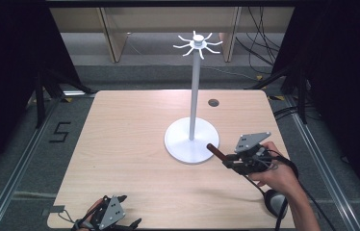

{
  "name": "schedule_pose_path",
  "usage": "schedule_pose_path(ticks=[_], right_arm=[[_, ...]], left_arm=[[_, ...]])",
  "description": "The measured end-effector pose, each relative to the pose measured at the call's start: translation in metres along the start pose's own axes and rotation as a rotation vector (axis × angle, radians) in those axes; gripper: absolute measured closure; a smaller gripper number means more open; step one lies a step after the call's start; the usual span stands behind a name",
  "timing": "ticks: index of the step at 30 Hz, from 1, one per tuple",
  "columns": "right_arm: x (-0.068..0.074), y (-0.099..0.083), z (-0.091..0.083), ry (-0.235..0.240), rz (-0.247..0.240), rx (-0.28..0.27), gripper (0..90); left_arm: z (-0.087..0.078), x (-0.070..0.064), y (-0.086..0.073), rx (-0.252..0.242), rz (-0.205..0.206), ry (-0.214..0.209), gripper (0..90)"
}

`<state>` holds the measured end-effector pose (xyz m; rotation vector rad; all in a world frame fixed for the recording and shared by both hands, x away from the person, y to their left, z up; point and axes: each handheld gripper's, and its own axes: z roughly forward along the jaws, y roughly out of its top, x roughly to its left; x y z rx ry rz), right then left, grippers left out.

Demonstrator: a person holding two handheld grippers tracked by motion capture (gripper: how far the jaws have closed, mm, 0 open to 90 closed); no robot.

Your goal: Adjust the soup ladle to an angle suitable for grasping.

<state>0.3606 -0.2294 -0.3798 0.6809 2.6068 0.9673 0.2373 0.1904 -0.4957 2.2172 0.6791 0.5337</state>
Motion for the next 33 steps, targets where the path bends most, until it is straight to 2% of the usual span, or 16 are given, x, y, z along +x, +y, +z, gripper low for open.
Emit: schedule_pose_path(ticks=[1,3,4,6,8,13,15,16,18,19,20,22,23,24,25,33], right_arm=[[0.0,0.0,-0.003,0.0,0.01,-0.01,74.1],[-0.003,0.0,-0.009,0.022,0.014,-0.014,74.1],[-0.005,0.0,-0.017,0.017,0.03,-0.063,74.1],[-0.009,-0.001,-0.023,0.025,0.034,-0.115,74.1],[-0.013,-0.003,-0.034,0.026,0.065,-0.154,74.1],[-0.018,-0.007,-0.058,0.003,0.109,-0.275,74.1],[-0.018,-0.008,-0.065,0.001,0.109,-0.274,74.1],[-0.018,-0.008,-0.067,-0.003,0.116,-0.295,74.1],[-0.021,-0.008,-0.071,-0.005,0.113,-0.319,74.1],[-0.021,-0.009,-0.073,0.006,0.127,-0.326,74.1],[-0.022,-0.009,-0.075,-0.003,0.117,-0.346,74.1],[-0.023,-0.01,-0.079,0.006,0.137,-0.36,74.1],[-0.023,-0.01,-0.078,-0.001,0.148,-0.392,74.1],[-0.024,-0.01,-0.081,0.016,0.149,-0.379,74.1],[-0.024,-0.01,-0.081,0.005,0.156,-0.411,74.1],[-0.027,-0.004,-0.091,0.014,0.131,-0.488,73.9]], left_arm=[[-0.001,0.001,0.001,0.011,0.017,0.003,16.2],[0.0,0.0,0.0,0.006,0.014,0.004,16.2],[0.0,-0.001,-0.001,-0.003,-0.002,-0.002,16.2],[-0.001,0.001,0.0,0.012,0.015,0.002,16.2],[0.0,-0.002,0.0,-0.008,-0.007,0.004,16.1],[-0.001,0.001,0.0,0.01,0.014,0.003,16.2],[-0.001,0.0,0.0,0.019,0.017,-0.002,16.2],[0.0,-0.001,-0.001,-0.003,-0.005,-0.001,16.2],[-0.001,0.001,0.001,0.011,0.017,0.004,16.2],[0.0,-0.001,0.0,-0.006,-0.001,0.0,16.2],[0.0,0.0,0.0,0.004,0.009,0.002,16.2],[0.0,0.0,-0.001,0.002,-0.001,-0.002,16.2],[0.0,0.0,0.0,0.001,-0.001,0.002,16.2],[0.0,0.001,0.001,0.007,0.015,0.006,16.2],[0.001,-0.001,0.0,-0.01,-0.006,0.007,16.2],[0.0,0.0,-0.001,0.023,0.014,0.001,16.2]])
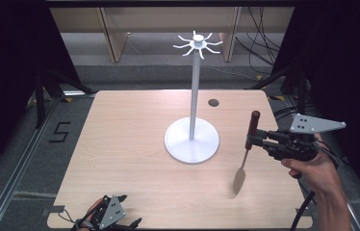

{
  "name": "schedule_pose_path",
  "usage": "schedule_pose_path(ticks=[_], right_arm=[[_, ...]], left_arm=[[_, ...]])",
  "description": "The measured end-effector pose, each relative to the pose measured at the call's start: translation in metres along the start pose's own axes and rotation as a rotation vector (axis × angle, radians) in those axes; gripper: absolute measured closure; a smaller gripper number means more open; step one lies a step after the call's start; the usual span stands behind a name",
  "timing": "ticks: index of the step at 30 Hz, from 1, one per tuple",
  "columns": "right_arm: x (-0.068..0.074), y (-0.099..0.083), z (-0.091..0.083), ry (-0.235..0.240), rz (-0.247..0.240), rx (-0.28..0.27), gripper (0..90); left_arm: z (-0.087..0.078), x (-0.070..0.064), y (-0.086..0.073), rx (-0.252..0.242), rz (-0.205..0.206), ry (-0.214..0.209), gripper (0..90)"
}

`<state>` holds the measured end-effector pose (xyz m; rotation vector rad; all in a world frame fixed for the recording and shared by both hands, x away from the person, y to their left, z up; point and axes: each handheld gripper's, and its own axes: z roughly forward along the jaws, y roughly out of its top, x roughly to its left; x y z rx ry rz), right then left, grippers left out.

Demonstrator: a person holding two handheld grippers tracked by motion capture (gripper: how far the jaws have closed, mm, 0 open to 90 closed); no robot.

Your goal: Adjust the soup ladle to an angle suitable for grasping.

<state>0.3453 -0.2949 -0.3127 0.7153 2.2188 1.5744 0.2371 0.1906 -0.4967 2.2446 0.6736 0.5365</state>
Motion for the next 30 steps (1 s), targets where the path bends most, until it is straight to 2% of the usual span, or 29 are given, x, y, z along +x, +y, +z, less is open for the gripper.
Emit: schedule_pose_path(ticks=[1,2,3,6,8,10,11,13,16,17,18,19,20,21,23,24,26,27,28,29,30], right_arm=[[0.001,0.001,0.0,0.013,0.013,-0.01,73.9],[0.0,0.003,0.001,0.008,-0.005,-0.02,73.9],[0.001,0.005,0.002,0.001,0.002,-0.032,73.8],[0.001,0.01,0.006,0.011,0.016,-0.027,73.9],[-0.001,0.013,0.012,0.006,-0.01,-0.032,73.9],[0.0,0.016,0.017,-0.007,-0.005,-0.022,73.9],[0.0,0.018,0.021,-0.017,-0.009,-0.024,73.9],[-0.001,0.021,0.026,-0.014,-0.019,-0.007,73.9],[-0.003,0.026,0.036,-0.008,-0.012,-0.011,73.9],[-0.004,0.027,0.038,-0.005,-0.026,-0.016,73.9],[-0.005,0.03,0.039,-0.012,-0.033,-0.006,73.9],[-0.005,0.033,0.043,-0.021,-0.035,-0.021,73.9],[-0.004,0.035,0.043,-0.009,-0.015,-0.017,73.9],[-0.004,0.039,0.045,-0.011,-0.02,-0.017,73.9],[-0.005,0.046,0.047,-0.007,-0.028,-0.021,73.9],[-0.006,0.049,0.048,-0.007,-0.03,-0.021,73.9],[-0.006,0.054,0.051,-0.007,-0.018,-0.021,73.9],[-0.006,0.056,0.053,-0.026,-0.021,-0.026,73.9],[-0.007,0.059,0.054,-0.017,-0.017,-0.016,73.9],[-0.008,0.061,0.054,-0.02,-0.031,-0.011,73.9],[-0.008,0.062,0.056,-0.01,-0.021,-0.009,73.9]], left_arm=[[0.001,-0.001,0.0,-0.012,-0.015,0.003,16.2],[0.002,0.0,0.0,-0.016,-0.018,0.004,16.2],[0.002,0.0,0.0,-0.014,-0.015,0.007,16.2],[0.0,0.0,0.0,0.004,-0.015,0.002,16.3],[0.001,0.001,0.0,-0.002,-0.017,0.01,16.3],[0.0,0.002,0.0,0.011,-0.007,0.013,16.3],[0.001,0.001,-0.001,0.001,-0.023,0.006,16.3],[0.0,0.002,-0.001,0.0,-0.022,0.01,16.3],[-0.001,0.002,-0.001,-0.007,-0.028,0.01,16.3],[-0.001,0.003,-0.001,0.007,-0.015,0.008,16.2],[0.0,0.002,-0.001,-0.004,-0.025,0.011,16.2],[0.0,0.002,-0.001,-0.004,-0.026,0.011,16.3],[0.0,0.001,0.0,-0.008,-0.024,0.01,16.3],[-0.001,0.002,0.0,0.006,-0.005,0.0,16.3],[0.0,0.001,-0.001,-0.002,-0.022,-0.003,16.2],[0.0,0.002,-0.001,-0.002,-0.03,0.011,16.2],[0.0,0.002,0.0,-0.01,-0.026,0.014,16.2],[0.0,0.001,0.0,-0.007,-0.022,0.009,16.3],[-0.001,0.002,-0.001,0.004,-0.009,0.005,16.3],[0.0,0.001,-0.001,0.001,-0.022,0.005,16.3],[0.0,0.001,-0.001,-0.005,-0.026,0.005,16.2]])
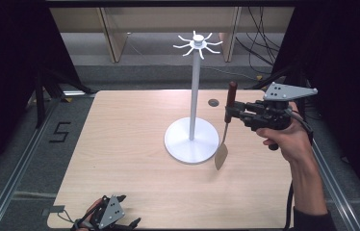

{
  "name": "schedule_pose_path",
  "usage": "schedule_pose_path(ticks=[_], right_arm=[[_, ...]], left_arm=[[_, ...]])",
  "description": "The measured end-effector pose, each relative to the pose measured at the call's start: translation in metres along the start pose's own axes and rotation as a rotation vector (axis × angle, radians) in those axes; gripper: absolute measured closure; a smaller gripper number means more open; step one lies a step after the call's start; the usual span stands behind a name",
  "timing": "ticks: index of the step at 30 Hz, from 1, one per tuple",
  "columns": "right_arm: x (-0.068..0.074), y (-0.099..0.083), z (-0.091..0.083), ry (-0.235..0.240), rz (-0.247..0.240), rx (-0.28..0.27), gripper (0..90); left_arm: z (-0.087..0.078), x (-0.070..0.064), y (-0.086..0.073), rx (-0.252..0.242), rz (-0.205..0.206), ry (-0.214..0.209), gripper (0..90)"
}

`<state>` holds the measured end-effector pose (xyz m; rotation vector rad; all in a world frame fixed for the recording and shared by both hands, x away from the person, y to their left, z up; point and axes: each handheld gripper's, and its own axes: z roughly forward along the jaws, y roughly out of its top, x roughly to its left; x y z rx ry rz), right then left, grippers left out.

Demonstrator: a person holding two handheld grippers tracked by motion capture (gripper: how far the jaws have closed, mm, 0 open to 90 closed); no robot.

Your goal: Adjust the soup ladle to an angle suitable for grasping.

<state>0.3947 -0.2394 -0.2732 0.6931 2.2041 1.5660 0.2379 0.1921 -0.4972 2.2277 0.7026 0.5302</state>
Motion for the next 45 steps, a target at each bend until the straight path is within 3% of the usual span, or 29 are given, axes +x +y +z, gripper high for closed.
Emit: schedule_pose_path(ticks=[6,13,14,16,17,20,23,26,28,29,30,32,33,34,35,36,40,41,45], right_arm=[[-0.002,0.008,0.005,-0.013,-0.005,0.016,73.9],[-0.005,0.021,0.009,-0.033,-0.004,-0.003,73.9],[-0.005,0.023,0.009,-0.04,-0.003,0.002,73.9],[-0.006,0.028,0.011,-0.045,-0.002,-0.005,73.9],[-0.006,0.03,0.012,-0.051,-0.003,-0.005,73.9],[-0.008,0.036,0.014,-0.056,0.002,-0.005,73.9],[-0.008,0.041,0.016,-0.067,0.016,-0.004,73.9],[-0.011,0.046,0.019,-0.079,0.014,-0.012,73.9],[-0.013,0.049,0.021,-0.089,0.009,-0.009,73.9],[-0.011,0.05,0.022,-0.094,0.028,-0.007,73.9],[-0.014,0.052,0.022,-0.096,0.008,-0.009,73.9],[-0.013,0.055,0.022,-0.106,0.032,-0.011,73.9],[-0.015,0.056,0.023,-0.11,0.014,-0.014,73.9],[-0.014,0.058,0.023,-0.107,0.038,-0.008,73.9],[-0.015,0.06,0.023,-0.121,0.017,-0.002,73.9],[-0.015,0.061,0.023,-0.123,0.023,-0.002,73.9],[-0.015,0.064,0.026,-0.124,0.032,-0.001,73.9],[-0.016,0.065,0.027,-0.133,0.015,-0.007,73.9],[-0.015,0.068,0.029,-0.136,0.036,0.01,73.8]], left_arm=[[0.0,0.0,0.0,0.001,0.001,0.003,16.3],[0.0,0.0,0.001,-0.005,-0.002,0.007,16.2],[-0.001,0.001,0.001,0.008,0.014,0.01,16.2],[-0.001,0.001,0.0,0.009,0.014,-0.01,16.2],[0.0,0.0,0.0,0.003,-0.002,0.002,16.2],[-0.001,0.001,0.001,0.008,0.019,0.01,16.2],[-0.001,0.0,0.0,0.002,-0.005,-0.002,16.2],[-0.001,0.001,0.001,0.013,0.018,-0.001,16.2],[-0.001,0.0,0.0,0.01,0.008,-0.002,16.2],[-0.002,0.001,0.001,0.011,0.019,-0.003,16.2],[-0.001,0.0,0.001,-0.003,0.002,-0.001,16.2],[-0.001,0.0,0.001,0.0,0.008,-0.003,16.3],[-0.001,0.0,0.001,0.0,0.008,-0.003,16.2],[-0.002,0.0,0.0,0.007,0.013,0.001,16.2],[-0.002,0.0,0.0,0.007,0.013,0.001,16.2],[-0.001,-0.001,0.001,-0.006,-0.007,-0.006,16.3],[-0.001,0.0,0.0,0.006,0.013,0.001,16.2],[-0.001,0.0,0.001,0.002,0.004,-0.005,16.2],[-0.001,-0.001,0.0,0.0,-0.001,-0.002,16.3]])
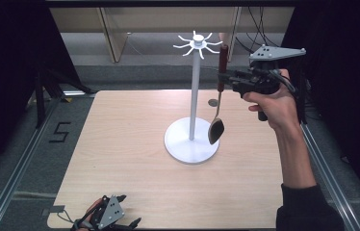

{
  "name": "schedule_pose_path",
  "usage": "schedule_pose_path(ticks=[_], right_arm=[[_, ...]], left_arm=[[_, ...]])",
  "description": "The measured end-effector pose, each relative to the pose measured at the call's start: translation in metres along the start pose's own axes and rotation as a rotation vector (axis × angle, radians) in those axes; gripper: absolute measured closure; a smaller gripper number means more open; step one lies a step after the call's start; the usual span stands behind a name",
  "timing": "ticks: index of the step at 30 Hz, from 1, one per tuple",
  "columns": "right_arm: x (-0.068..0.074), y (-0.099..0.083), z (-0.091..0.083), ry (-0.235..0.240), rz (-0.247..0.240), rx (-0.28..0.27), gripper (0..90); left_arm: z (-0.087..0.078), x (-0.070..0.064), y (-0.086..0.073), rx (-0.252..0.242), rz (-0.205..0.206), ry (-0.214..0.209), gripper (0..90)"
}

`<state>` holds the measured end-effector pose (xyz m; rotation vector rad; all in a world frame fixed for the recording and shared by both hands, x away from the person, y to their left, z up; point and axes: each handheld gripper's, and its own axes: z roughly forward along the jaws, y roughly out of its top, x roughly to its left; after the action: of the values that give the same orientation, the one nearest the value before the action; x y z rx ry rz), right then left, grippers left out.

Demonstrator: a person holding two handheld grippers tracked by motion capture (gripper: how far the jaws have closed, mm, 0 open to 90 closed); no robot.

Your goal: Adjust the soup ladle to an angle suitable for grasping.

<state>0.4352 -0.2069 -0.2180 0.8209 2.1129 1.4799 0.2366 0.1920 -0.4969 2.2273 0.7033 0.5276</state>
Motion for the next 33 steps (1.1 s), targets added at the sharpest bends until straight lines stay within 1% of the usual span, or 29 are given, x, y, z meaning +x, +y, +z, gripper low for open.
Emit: schedule_pose_path(ticks=[1,2,3,5,6,9,10,11,12,14,15,16,18,20,21,22,23,25,26,27,30,31,32,33], right_arm=[[-0.001,0.001,0.001,-0.008,-0.024,-0.002,73.8],[0.0,0.002,0.001,-0.007,-0.021,0.001,73.8],[0.0,0.003,0.001,-0.011,-0.032,0.002,73.8],[0.003,0.003,0.003,-0.002,-0.018,0.009,73.8],[0.003,0.004,0.003,0.0,-0.026,0.006,73.8],[0.003,0.006,0.004,-0.004,-0.019,0.006,73.8],[0.003,0.006,0.004,-0.004,-0.019,0.006,73.8],[0.003,0.007,0.006,-0.013,-0.03,0.019,73.7],[0.003,0.008,0.006,-0.02,-0.028,0.025,73.8],[0.003,0.008,0.009,-0.017,-0.03,0.027,73.7],[0.003,0.009,0.01,-0.022,-0.029,0.028,73.7],[0.003,0.009,0.011,-0.017,-0.032,0.03,73.7],[0.004,0.009,0.014,-0.014,-0.023,0.037,73.7],[0.003,0.009,0.015,-0.024,-0.036,0.029,73.7],[0.004,0.009,0.016,-0.022,-0.025,0.033,73.6],[0.004,0.01,0.017,-0.02,-0.025,0.034,73.6],[0.004,0.01,0.017,-0.014,-0.024,0.034,73.6],[0.005,0.011,0.018,-0.024,-0.029,0.034,73.5],[0.005,0.011,0.019,-0.03,-0.033,0.028,73.5],[0.006,0.011,0.019,-0.023,-0.025,0.039,73.5],[0.005,0.011,0.021,-0.014,-0.028,0.033,73.5],[0.006,0.011,0.021,-0.02,-0.027,0.04,73.4],[0.005,0.011,0.021,-0.022,-0.029,0.038,73.4],[0.005,0.011,0.022,-0.024,-0.031,0.036,73.3]], left_arm=[[-0.001,0.002,0.001,0.01,0.018,-0.002,16.2],[-0.001,0.001,0.001,0.003,-0.002,-0.009,16.2],[-0.001,0.001,0.001,0.003,0.009,-0.007,16.2],[0.0,0.0,0.0,0.0,0.01,0.0,16.2],[0.0,0.001,0.0,0.002,0.009,0.004,16.2],[0.0,0.0,0.001,-0.006,0.014,0.014,16.2],[0.0,0.0,0.001,-0.006,0.014,0.014,16.2],[0.0,0.0,0.0,0.002,0.003,-0.001,16.2],[0.0,0.0,0.0,0.002,0.003,-0.001,16.1],[-0.001,0.001,0.001,0.005,0.01,-0.006,16.1],[-0.001,0.001,0.001,-0.002,0.009,-0.003,16.1],[0.0,0.0,0.001,-0.003,0.013,0.007,16.1],[0.0,0.001,0.001,0.001,0.013,0.004,16.1],[-0.001,0.001,0.001,-0.003,0.011,-0.005,16.1],[-0.001,0.0,0.001,0.001,0.006,-0.005,16.1],[0.0,-0.001,0.001,-0.01,-0.002,0.003,16.1],[-0.001,0.0,0.001,-0.002,0.014,0.004,16.1],[-0.001,0.0,0.001,-0.001,0.009,0.0,16.1],[-0.001,0.0,0.001,-0.004,0.017,0.006,16.1],[-0.001,0.0,0.001,-0.006,0.012,0.005,16.1],[-0.001,0.0,0.001,-0.002,0.007,0.001,16.1],[-0.001,0.001,0.001,-0.008,0.009,0.007,16.1],[-0.001,0.001,0.001,-0.004,0.018,0.006,16.1],[-0.001,0.0,0.001,-0.003,0.017,0.005,16.1]])
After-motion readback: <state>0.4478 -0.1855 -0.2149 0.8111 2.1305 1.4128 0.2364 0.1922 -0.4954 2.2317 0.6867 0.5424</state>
